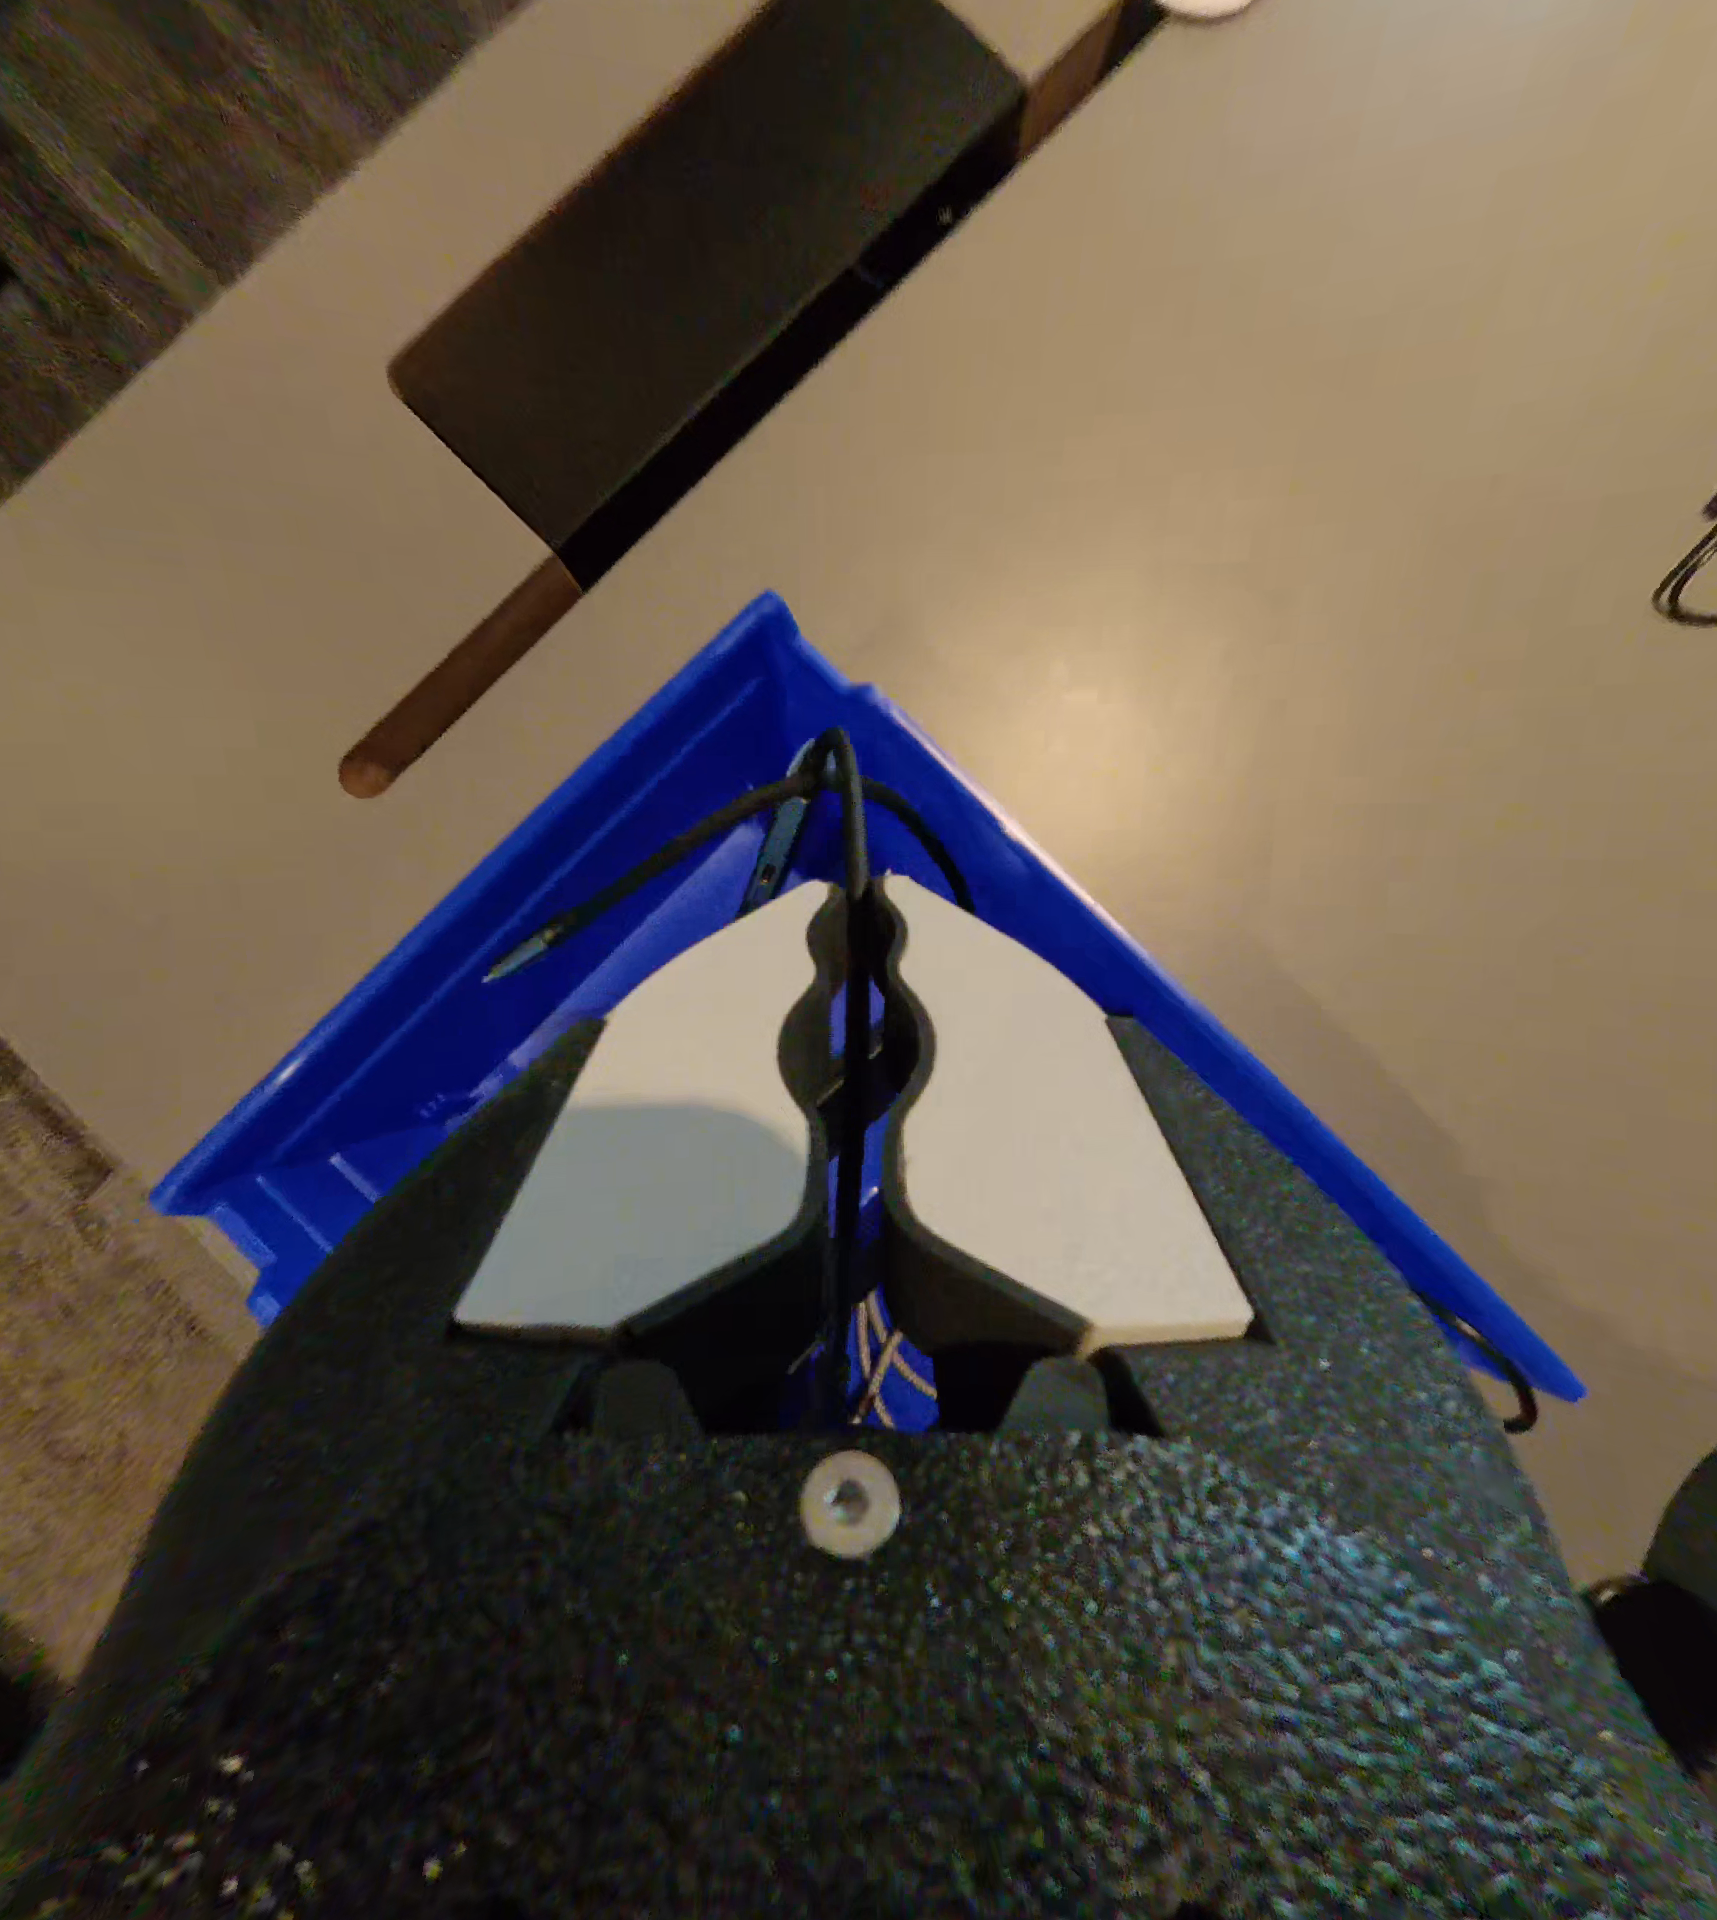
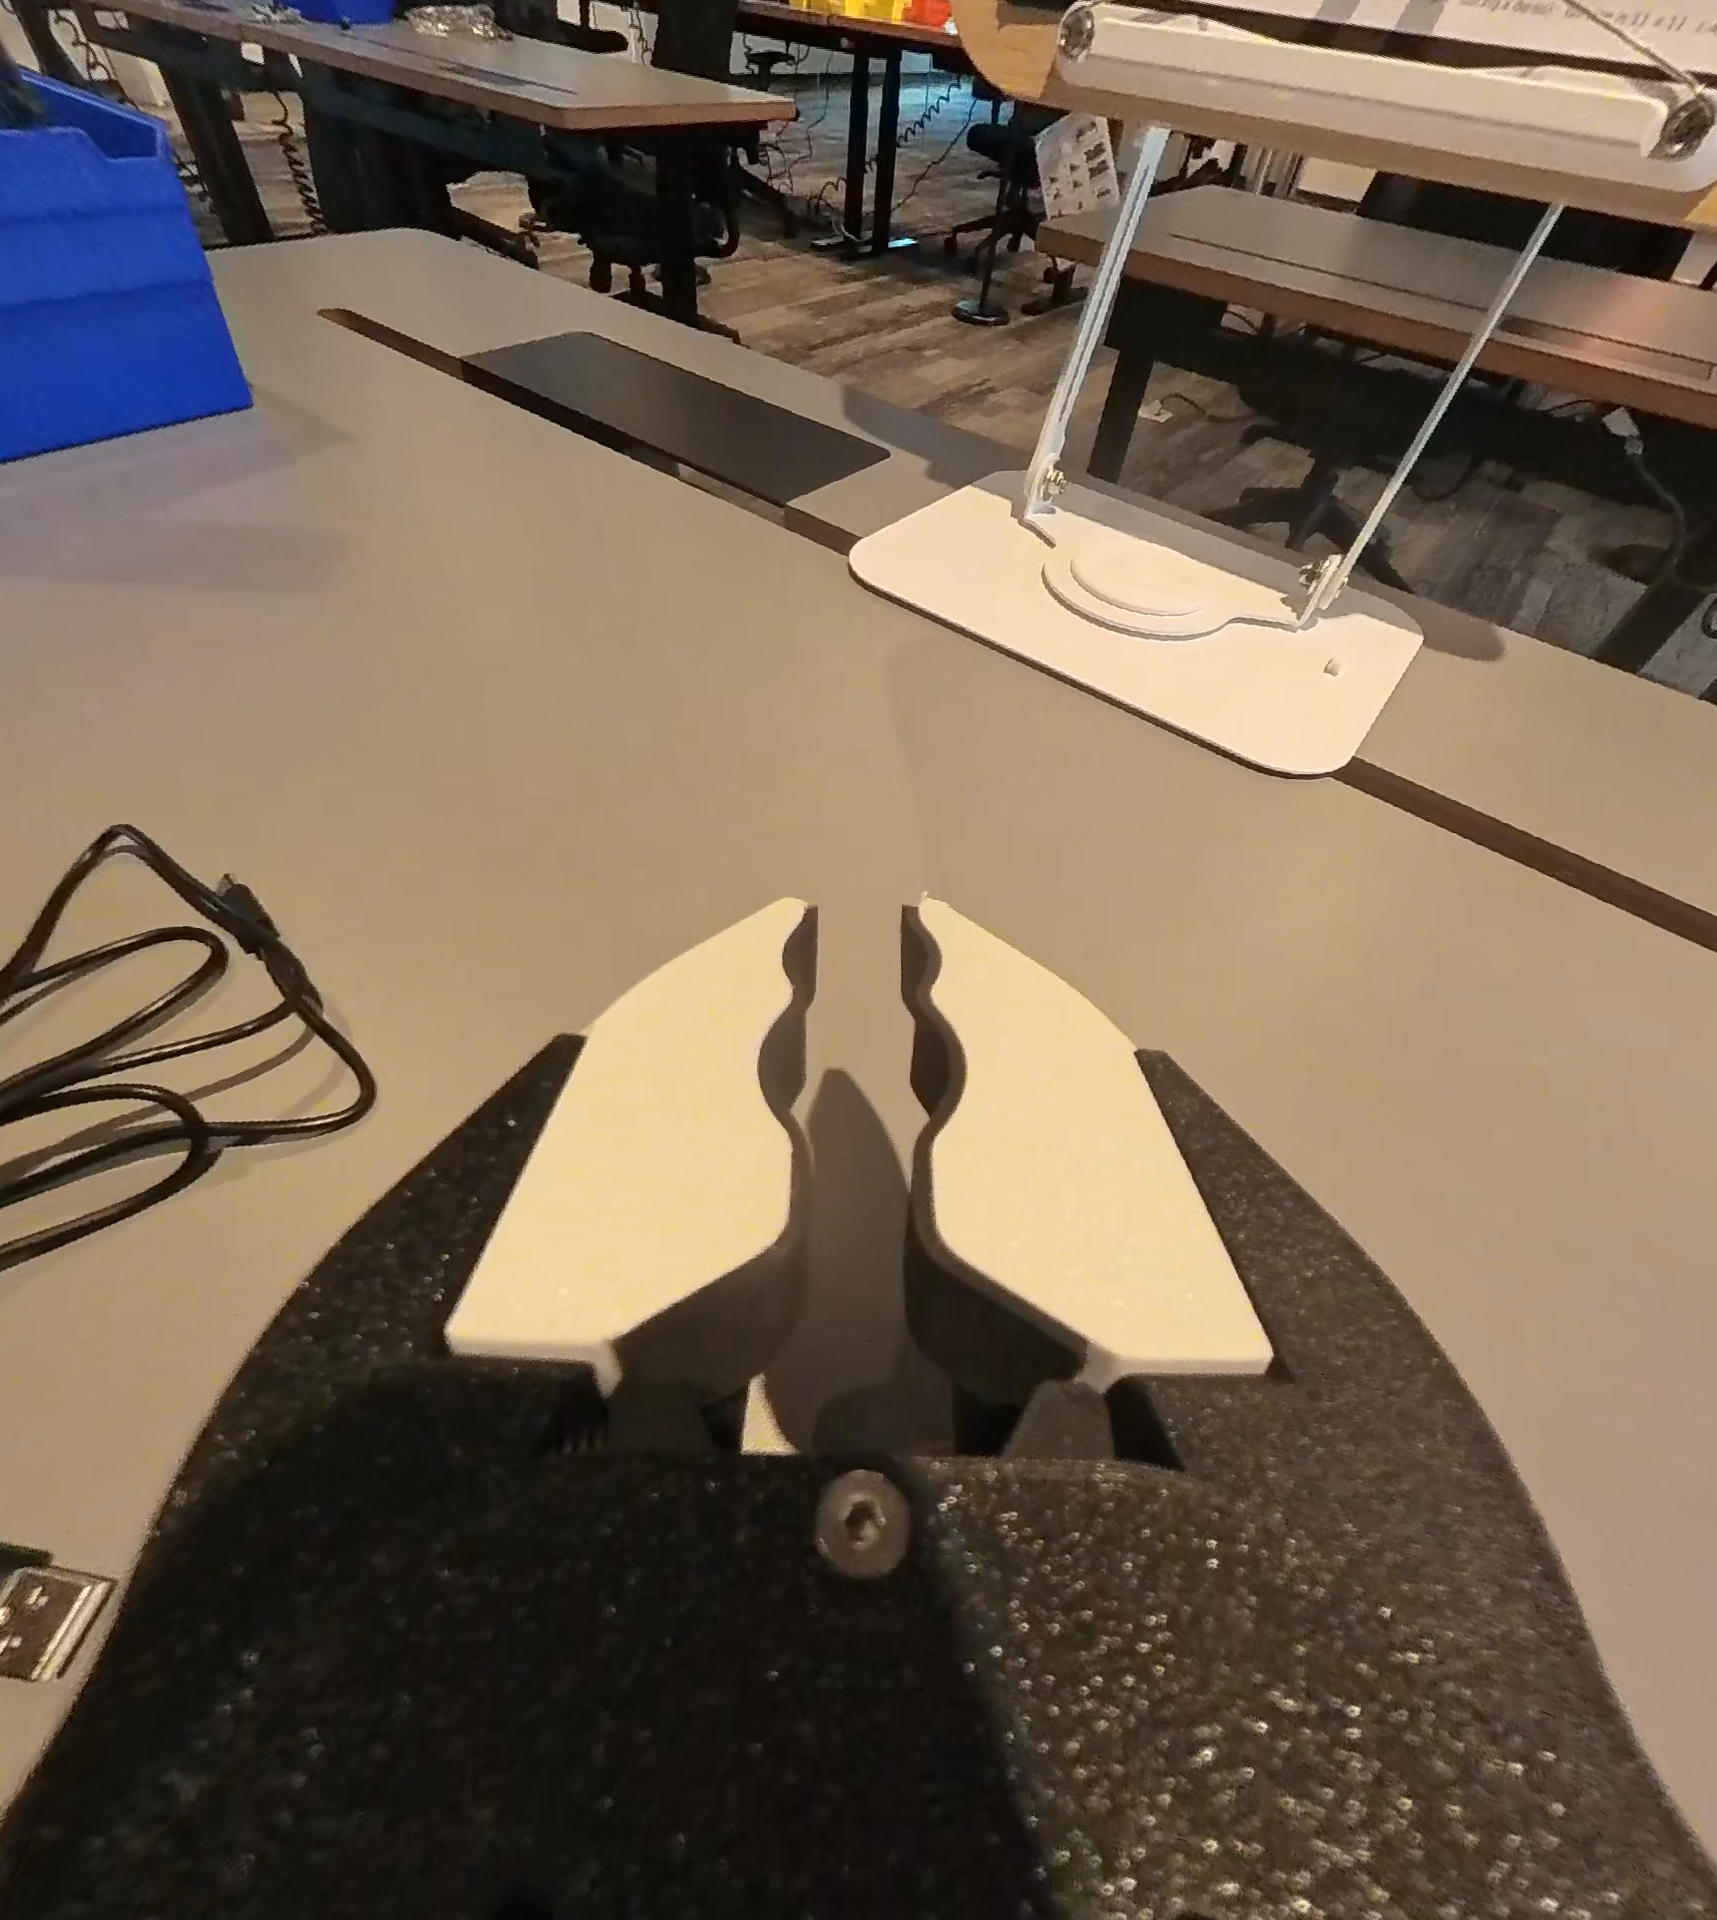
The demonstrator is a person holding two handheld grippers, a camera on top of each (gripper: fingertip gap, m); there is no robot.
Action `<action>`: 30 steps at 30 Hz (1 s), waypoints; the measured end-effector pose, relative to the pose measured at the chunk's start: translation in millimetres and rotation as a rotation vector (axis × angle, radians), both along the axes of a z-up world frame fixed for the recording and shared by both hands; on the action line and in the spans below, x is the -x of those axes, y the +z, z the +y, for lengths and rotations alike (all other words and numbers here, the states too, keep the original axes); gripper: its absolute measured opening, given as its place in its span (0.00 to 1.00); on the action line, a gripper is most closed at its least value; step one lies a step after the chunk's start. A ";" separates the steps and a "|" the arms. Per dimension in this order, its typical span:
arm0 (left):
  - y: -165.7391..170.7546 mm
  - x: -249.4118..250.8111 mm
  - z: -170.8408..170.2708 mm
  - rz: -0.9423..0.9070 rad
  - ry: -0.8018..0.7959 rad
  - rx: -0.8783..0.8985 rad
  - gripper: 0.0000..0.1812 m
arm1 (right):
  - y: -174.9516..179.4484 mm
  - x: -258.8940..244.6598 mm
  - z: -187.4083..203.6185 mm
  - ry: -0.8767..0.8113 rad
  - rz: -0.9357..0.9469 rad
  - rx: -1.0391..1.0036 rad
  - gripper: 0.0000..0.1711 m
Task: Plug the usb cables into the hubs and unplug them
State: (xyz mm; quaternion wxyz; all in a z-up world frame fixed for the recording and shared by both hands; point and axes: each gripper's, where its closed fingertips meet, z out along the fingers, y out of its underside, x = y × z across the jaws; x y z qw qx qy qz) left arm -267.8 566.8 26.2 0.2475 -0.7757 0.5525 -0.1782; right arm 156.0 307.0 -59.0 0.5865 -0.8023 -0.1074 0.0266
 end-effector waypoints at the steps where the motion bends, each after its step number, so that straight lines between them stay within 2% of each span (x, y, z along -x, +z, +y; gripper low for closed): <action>1: 4.4 -0.8 3.4 -0.026 0.017 -0.008 0.02 | 0.0 0.1 0.0 0.000 -0.002 -0.001 0.09; 7: 33.4 -1.7 31.6 -0.209 0.155 -0.081 0.02 | 0.4 0.9 -0.5 0.003 -0.007 -0.005 0.09; 10: 48.0 0.6 42.9 -0.251 0.196 -0.178 0.02 | 0.4 1.5 -0.7 0.005 -0.011 -0.008 0.09; 13: 80.3 -7.2 45.1 -0.316 0.178 -0.358 0.02 | 0.3 1.8 -0.8 0.006 -0.015 -0.009 0.09; 16: 123.0 -27.2 31.3 -0.368 0.133 -0.505 0.02 | 0.5 1.9 -1.2 0.007 -0.016 -0.011 0.10; 21: 192.2 -93.8 -17.8 -0.434 0.013 -0.569 0.02 | 1.9 3.5 -2.6 0.025 -0.003 -0.022 0.12; 26: 254.3 -198.9 -100.5 -0.545 -0.180 -0.555 0.02 | 12.5 4.9 -9.0 0.067 0.052 -0.093 0.14; 30: 280.9 -292.4 -167.0 -0.648 -0.294 -0.499 0.02 | 27.8 -4.3 -18.4 0.093 0.178 -0.174 0.20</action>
